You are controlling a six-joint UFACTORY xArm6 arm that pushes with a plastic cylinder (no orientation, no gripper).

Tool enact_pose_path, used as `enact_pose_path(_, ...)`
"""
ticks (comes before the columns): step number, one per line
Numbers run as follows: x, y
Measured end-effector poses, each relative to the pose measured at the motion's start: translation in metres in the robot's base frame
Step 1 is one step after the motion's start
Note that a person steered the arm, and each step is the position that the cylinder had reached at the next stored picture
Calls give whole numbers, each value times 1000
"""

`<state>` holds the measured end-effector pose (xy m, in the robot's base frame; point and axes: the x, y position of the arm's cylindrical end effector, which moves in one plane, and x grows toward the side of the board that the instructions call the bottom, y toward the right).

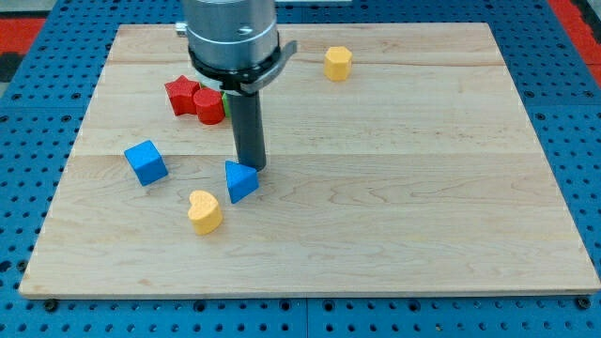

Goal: Push the blue triangle towards the blue cube

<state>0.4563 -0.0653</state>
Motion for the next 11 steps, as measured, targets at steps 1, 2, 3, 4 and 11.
enact_pose_path(1, -21, -33)
enact_pose_path(2, -24, -118)
enact_pose_path(3, -20, -179)
enact_pose_path(4, -3, -165)
enact_pose_path(11, -16, 36)
